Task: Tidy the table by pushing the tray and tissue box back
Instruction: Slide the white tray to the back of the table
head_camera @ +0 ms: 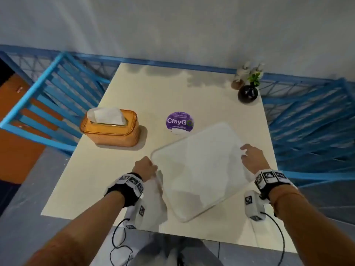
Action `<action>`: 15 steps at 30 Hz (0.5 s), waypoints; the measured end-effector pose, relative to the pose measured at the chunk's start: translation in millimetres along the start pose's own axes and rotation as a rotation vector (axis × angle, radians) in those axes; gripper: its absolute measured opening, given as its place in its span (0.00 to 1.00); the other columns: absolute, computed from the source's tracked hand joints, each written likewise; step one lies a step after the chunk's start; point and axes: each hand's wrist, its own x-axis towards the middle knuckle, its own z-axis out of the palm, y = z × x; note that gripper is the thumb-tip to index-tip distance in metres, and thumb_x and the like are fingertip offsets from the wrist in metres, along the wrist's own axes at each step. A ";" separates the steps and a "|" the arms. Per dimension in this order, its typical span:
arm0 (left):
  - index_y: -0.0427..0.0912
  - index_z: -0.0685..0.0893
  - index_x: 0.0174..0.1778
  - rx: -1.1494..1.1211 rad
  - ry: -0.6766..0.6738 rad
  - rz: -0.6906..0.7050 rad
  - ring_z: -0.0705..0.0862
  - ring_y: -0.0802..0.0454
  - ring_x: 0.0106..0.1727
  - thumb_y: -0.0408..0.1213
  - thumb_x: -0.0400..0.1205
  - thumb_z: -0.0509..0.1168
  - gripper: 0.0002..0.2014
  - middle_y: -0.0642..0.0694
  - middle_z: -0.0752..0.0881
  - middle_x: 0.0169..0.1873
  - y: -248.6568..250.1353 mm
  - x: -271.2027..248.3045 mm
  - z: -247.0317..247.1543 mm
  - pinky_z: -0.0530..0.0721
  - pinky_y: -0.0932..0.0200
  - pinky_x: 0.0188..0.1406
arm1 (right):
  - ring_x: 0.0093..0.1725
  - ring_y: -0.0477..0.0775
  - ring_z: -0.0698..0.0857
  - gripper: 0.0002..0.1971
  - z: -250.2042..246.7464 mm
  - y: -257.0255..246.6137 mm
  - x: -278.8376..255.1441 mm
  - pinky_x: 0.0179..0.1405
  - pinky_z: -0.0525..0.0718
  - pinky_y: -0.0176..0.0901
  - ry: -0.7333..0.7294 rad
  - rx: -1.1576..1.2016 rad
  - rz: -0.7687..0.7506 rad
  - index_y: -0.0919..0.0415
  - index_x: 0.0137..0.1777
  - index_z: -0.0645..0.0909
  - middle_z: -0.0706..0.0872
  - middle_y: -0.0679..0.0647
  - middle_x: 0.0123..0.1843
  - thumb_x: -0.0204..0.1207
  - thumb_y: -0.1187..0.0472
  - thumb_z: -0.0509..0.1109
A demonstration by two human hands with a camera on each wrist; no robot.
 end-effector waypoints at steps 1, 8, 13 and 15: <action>0.35 0.75 0.51 -0.008 0.024 -0.033 0.87 0.30 0.56 0.41 0.77 0.67 0.14 0.28 0.88 0.53 2.3 0.2 6.9 0.88 0.40 0.54 | 0.63 0.69 0.79 0.19 -0.1 2.3 6.7 0.63 0.79 0.57 0.014 -0.060 0.009 0.64 0.68 0.74 0.79 0.70 0.64 0.78 0.69 0.60; 0.32 0.70 0.55 -0.090 0.050 -0.188 0.88 0.34 0.38 0.37 0.75 0.68 0.19 0.26 0.87 0.49 0.1 -29.3 43.5 0.90 0.43 0.40 | 0.66 0.70 0.75 0.21 2.6 23.5 26.8 0.64 0.77 0.62 0.009 -0.277 0.063 0.67 0.71 0.68 0.74 0.69 0.67 0.77 0.70 0.60; 0.37 0.67 0.49 -0.171 0.129 -0.160 0.84 0.35 0.37 0.27 0.78 0.64 0.12 0.34 0.80 0.42 1.6 -44.2 61.1 0.87 0.47 0.31 | 0.61 0.71 0.78 0.20 7.7 42.6 32.5 0.55 0.81 0.63 0.062 -0.254 0.017 0.70 0.67 0.69 0.77 0.71 0.63 0.76 0.77 0.58; 0.36 0.68 0.51 -0.160 0.166 -0.136 0.85 0.31 0.44 0.26 0.78 0.63 0.11 0.31 0.80 0.43 3.0 -40.0 57.0 0.90 0.39 0.39 | 0.60 0.72 0.79 0.18 8.1 50.1 33.8 0.54 0.81 0.62 0.042 -0.195 0.026 0.72 0.66 0.70 0.78 0.71 0.62 0.76 0.77 0.55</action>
